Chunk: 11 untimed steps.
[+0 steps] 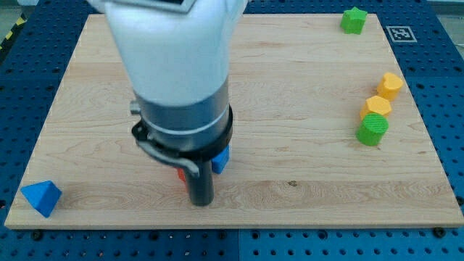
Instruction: Separate the blue cube and red blocks
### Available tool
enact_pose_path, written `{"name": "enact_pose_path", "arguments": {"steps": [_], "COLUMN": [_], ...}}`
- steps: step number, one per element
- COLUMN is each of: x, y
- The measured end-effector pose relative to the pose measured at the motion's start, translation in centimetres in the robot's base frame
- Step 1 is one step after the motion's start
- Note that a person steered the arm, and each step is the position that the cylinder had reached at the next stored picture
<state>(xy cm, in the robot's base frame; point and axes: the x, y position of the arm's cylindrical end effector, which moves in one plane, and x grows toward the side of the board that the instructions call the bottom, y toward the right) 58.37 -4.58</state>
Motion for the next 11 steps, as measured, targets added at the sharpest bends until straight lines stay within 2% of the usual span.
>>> {"name": "enact_pose_path", "arguments": {"steps": [2,4,6,8,9,11], "x": [-1.5,-3.2,-7.0,-5.2,-5.2,-5.2], "y": [-0.3,4.9,2.9,2.8,1.2,-6.1]}}
